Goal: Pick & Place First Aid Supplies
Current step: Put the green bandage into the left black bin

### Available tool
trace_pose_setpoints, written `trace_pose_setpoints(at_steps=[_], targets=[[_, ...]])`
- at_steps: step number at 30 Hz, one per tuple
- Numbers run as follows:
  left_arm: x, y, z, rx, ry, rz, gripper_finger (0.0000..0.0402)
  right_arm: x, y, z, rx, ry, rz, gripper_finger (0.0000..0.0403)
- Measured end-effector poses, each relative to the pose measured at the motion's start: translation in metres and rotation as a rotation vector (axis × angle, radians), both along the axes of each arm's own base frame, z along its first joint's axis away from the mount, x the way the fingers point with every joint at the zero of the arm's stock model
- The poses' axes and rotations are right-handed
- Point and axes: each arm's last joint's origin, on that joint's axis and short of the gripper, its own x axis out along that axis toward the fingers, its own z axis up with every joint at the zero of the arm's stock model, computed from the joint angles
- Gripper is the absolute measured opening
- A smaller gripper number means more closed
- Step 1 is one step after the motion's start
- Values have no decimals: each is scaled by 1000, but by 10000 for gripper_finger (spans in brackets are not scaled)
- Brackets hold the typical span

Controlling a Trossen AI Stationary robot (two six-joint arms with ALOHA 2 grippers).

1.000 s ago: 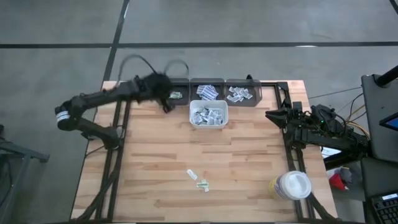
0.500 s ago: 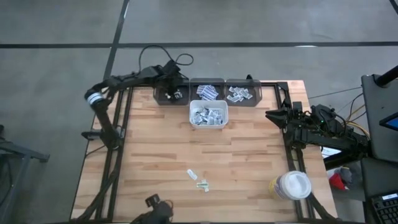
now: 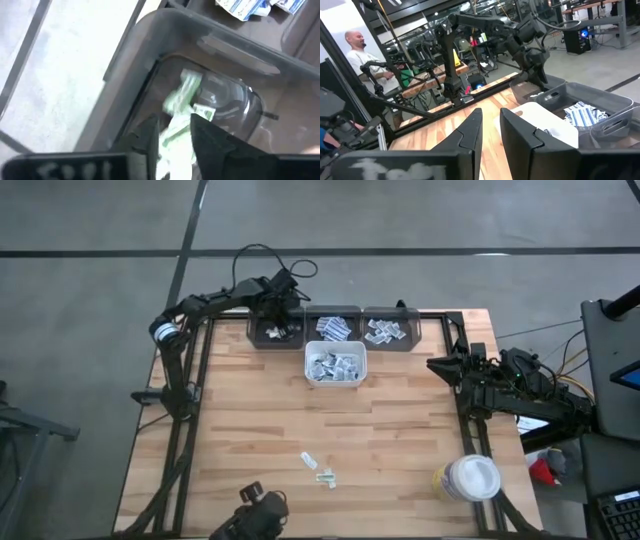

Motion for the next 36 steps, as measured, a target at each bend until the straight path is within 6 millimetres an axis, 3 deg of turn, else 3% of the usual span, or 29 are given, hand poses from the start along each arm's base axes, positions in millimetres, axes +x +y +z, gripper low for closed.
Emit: trace_pose_setpoints(at_steps=[4,8,14,18,23,28,32,36], targets=[[-3,-4,25,-38,49,9,137,0,0,0,-1,0,0,65],[-2,-33,61,-138,16,-52,148,0,0,0,-1,1,0,71],[10,-117,102,-152,-86,-258,147,0,0,0,-1,1,0,82],[17,-183,114,-149,-125,-414,147,0,0,0,-1,1,0,87],[25,-259,111,-81,-148,-489,147,0,0,0,-2,1,0,91],[36,-321,89,-17,-158,-584,147,0,0,0,-2,1,0,85],[43,-353,62,-5,-115,-645,147,0,0,0,-2,1,0,76],[53,-369,37,-37,-67,-665,147,0,0,0,-2,1,0,69]])
